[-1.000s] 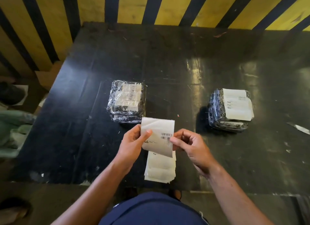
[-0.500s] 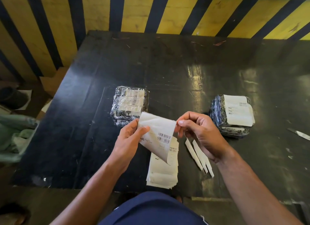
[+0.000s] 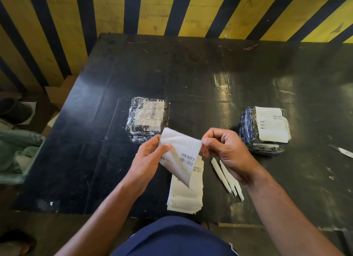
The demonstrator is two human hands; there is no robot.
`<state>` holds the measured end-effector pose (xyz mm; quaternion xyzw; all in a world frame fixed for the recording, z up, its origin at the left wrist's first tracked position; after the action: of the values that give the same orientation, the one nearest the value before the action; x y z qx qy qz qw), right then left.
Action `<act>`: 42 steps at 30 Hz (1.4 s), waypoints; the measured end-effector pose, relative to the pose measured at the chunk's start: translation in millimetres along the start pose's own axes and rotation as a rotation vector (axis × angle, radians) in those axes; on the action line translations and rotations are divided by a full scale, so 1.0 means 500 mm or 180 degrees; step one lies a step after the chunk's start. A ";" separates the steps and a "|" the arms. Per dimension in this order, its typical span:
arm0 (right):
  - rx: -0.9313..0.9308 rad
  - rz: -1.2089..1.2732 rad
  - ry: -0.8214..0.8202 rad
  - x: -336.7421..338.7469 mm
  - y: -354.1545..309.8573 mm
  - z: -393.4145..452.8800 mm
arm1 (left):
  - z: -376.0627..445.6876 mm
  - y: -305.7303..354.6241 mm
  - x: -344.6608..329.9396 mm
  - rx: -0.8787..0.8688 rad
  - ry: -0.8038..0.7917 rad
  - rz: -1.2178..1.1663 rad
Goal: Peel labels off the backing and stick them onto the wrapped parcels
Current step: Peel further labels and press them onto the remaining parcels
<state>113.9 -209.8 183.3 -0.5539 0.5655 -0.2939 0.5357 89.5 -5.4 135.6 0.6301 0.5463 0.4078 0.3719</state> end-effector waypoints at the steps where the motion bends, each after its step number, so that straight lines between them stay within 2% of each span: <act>1: -0.0019 0.0024 -0.0016 -0.001 0.003 0.000 | 0.000 0.000 -0.002 0.0003 -0.0032 -0.0011; 5: -0.0145 0.0262 -0.0074 -0.011 0.013 -0.001 | 0.003 -0.001 -0.008 -0.0024 0.0026 0.0078; 9: -0.0241 0.0548 -0.0043 -0.022 0.022 -0.005 | -0.008 0.034 0.002 -0.0606 0.0662 0.0685; 13: -0.0187 0.0488 -0.0027 -0.034 0.027 -0.005 | -0.026 0.081 -0.043 -0.1018 0.0090 0.0615; 16: -0.0075 0.0393 -0.0004 -0.038 0.027 -0.005 | -0.034 0.094 -0.063 -0.1122 -0.0056 0.0555; 21: 0.0068 0.0068 0.0069 -0.047 0.025 -0.007 | -0.032 0.085 -0.062 -0.0956 -0.0003 0.0443; 24: 0.0053 -0.0073 0.0217 -0.041 0.035 -0.006 | -0.023 0.061 -0.054 -0.0647 0.0089 0.0375; 28: -0.0054 -0.0106 0.0483 -0.019 0.061 0.000 | -0.006 0.019 -0.048 -0.0099 0.0079 -0.0335; 33: -0.0124 0.0525 0.0958 0.040 0.089 0.007 | 0.010 -0.012 -0.014 0.0313 0.0357 -0.0993; 42: -0.0466 0.1777 0.1734 0.151 0.151 -0.014 | 0.024 -0.039 0.061 0.0509 0.0932 -0.1307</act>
<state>98.2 -266.7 93.9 -0.3173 0.8353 -0.2320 0.3845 95.4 27.1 116.5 0.4677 0.7411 0.3662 0.3129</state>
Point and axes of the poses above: each hand's wrist, its own z-axis towards the middle knuckle, its own x-axis out of the back of the hand, y = z × x, the point moved 8 cm from there along z, towards the middle knuckle, and after that the axes turned 11 degrees about z, right-handed, at the moved point
